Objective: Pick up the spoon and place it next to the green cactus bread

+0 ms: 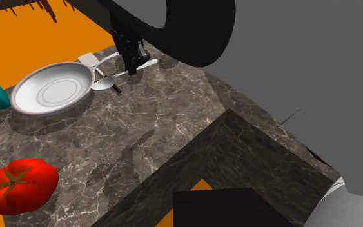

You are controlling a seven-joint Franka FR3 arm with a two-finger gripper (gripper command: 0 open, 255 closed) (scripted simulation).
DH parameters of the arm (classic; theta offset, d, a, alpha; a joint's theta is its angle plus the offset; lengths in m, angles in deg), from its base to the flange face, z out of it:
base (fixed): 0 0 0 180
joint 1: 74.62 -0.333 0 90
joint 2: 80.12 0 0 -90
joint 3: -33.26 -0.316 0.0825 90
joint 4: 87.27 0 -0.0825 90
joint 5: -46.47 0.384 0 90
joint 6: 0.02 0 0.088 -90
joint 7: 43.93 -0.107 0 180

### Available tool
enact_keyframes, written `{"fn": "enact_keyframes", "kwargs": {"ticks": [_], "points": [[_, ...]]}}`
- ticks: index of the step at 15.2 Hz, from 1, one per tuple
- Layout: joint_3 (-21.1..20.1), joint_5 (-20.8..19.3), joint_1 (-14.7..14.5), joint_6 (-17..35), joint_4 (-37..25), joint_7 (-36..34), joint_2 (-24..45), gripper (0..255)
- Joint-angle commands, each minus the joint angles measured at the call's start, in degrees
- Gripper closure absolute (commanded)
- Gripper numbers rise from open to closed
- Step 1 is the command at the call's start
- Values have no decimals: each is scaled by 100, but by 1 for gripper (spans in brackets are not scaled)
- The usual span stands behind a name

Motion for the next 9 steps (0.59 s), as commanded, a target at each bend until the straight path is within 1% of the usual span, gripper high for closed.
{"fn": "enact_keyframes", "kwargs": {"ticks": [1, 5, 9], "points": [[-27, -52, -19, -178, -248, -76, 77, 255], [-76, -173, -61, -470, -703, -199, 263, 255], [373, 238, 308, -548, -182, 555, -304, 255]]}}
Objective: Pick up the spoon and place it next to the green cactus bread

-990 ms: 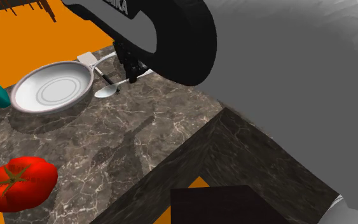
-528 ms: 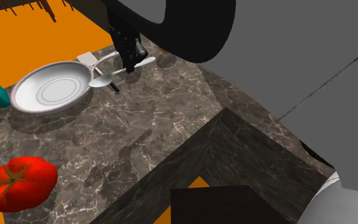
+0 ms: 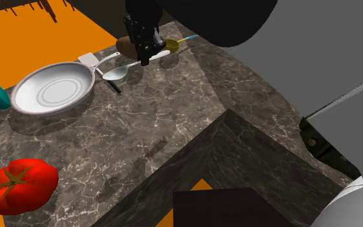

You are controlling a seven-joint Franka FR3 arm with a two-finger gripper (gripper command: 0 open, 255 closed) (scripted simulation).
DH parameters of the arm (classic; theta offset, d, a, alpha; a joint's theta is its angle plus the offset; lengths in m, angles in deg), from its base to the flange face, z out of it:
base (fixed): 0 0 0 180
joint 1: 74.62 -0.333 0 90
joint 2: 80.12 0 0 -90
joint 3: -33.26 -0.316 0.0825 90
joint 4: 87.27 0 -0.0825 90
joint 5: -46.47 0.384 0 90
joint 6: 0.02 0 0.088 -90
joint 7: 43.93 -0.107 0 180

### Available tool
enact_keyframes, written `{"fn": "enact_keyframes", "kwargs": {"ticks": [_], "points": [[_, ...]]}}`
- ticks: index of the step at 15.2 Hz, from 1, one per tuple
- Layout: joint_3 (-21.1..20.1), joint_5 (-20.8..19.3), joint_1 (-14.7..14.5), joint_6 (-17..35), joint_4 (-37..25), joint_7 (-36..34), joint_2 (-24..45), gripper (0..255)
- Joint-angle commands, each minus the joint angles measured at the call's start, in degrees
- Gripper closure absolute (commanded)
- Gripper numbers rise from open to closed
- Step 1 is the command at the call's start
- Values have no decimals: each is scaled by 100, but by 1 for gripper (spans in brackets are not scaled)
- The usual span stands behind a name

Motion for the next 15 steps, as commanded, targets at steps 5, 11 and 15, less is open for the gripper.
{"fn": "enact_keyframes", "kwargs": {"ticks": [5, 11, 15], "points": [[677, 356, 410, -203, 547, 1041, -604, 255], [1310, 416, 728, -416, 815, 1968, -870, 255], [1694, 369, 936, -559, 851, 2546, -899, 255]]}}
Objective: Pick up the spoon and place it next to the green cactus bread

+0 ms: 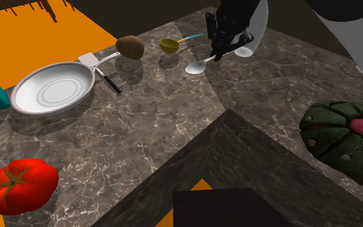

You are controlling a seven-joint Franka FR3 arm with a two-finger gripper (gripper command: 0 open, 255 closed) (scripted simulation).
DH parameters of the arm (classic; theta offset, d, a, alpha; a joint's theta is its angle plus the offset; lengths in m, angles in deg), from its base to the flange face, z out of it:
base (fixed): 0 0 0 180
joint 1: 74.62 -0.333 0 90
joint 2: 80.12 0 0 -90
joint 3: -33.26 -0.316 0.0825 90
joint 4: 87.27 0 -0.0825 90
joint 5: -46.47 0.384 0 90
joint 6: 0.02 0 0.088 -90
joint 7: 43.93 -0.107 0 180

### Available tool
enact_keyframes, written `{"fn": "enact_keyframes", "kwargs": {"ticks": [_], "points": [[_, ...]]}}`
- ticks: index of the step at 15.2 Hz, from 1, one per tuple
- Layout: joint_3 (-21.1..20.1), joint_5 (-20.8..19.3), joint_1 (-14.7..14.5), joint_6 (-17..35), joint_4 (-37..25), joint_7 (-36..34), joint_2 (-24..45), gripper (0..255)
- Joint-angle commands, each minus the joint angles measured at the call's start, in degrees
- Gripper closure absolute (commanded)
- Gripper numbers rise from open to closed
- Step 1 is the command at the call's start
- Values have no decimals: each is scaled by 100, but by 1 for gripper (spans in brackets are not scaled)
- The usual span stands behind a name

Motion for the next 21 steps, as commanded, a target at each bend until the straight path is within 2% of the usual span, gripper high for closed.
{"fn": "enact_keyframes", "kwargs": {"ticks": [1, 12, 21], "points": [[186, -34, 104, -82, -19, 289, 11, 255], [1096, -304, 689, -490, -594, 1751, 536, 255], [1700, -456, 1211, -966, -1859, 2833, 1558, 255]]}}
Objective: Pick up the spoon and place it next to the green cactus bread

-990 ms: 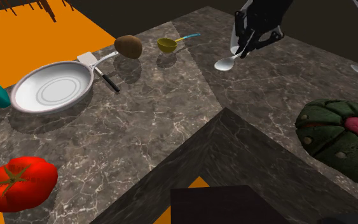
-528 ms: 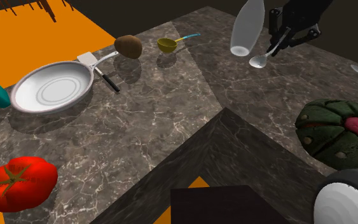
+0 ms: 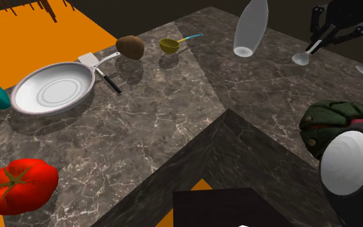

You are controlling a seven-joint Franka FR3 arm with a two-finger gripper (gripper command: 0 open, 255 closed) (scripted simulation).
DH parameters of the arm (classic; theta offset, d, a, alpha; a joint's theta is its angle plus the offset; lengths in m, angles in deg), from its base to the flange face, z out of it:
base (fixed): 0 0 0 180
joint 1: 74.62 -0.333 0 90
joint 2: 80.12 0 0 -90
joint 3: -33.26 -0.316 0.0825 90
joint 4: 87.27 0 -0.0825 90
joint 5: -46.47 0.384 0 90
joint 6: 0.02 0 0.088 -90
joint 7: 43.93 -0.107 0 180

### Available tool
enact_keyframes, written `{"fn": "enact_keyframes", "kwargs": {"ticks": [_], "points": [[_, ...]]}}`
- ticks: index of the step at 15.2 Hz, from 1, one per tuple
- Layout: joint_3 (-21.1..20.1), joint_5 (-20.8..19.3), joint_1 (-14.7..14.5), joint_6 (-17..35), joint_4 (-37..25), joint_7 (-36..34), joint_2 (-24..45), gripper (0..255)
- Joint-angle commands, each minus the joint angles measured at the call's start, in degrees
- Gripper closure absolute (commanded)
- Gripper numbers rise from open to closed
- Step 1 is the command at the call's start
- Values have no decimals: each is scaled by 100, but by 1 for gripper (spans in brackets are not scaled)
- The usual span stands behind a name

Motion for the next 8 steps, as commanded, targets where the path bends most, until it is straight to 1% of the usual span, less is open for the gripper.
{"fn": "enact_keyframes", "kwargs": {"ticks": [1, 4, 5, 8], "points": [[120, -17, 128, -99, -300, 246, 249, 255], [283, -13, 332, -365, -1034, 567, 783, 255], [349, 2, 437, -522, -1456, 704, 1077, 255], [343, -33, 424, -166, -860, 766, 840, 255]]}}
